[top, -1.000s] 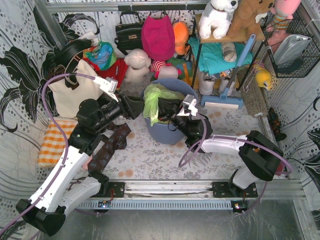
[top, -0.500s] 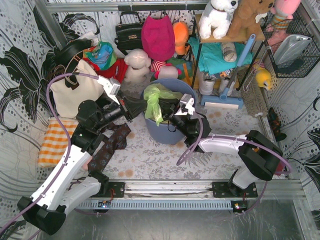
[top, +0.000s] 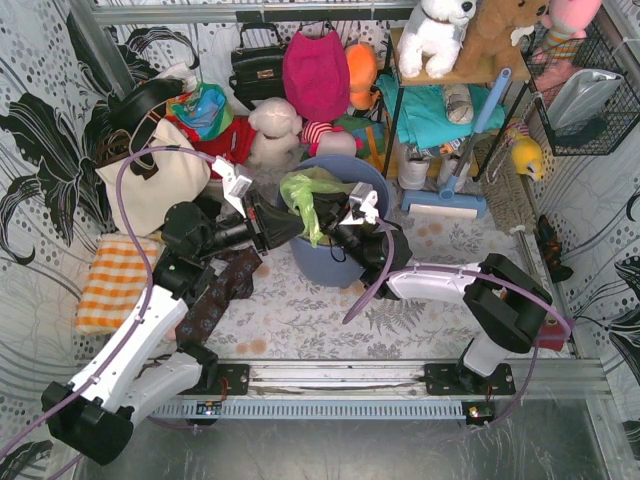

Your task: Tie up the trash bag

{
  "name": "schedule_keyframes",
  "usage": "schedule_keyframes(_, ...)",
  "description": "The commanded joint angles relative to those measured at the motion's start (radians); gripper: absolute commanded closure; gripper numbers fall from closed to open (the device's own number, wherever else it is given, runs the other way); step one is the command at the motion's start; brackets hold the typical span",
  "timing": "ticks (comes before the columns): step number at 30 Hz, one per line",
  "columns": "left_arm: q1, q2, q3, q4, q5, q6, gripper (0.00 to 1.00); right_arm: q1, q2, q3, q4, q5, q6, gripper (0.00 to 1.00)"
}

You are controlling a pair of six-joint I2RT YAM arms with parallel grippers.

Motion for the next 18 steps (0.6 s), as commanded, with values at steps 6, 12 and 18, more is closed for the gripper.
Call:
schedule_keyframes(6, -0.002, -0.016, -0.017, -0.017, 0.063, 0.021, 1.00, -0.003, -0.001, 0.013, 0.074, 0.046, -0.018, 1.00)
schedule_keyframes(12, -0.002, -0.109, 0.035, -0.234, -0.211, 0.155, 0.69, -0.003, -0.045, -0.032, 0.072, 0.061, -0.026, 1.00)
schedule_keyframes(18, -0.002, -0.200, 0.037, -0.254, -0.415, 0.192, 0.59, -0.001, -0.071, -0.055, 0.066, 0.044, -0.027, 1.00)
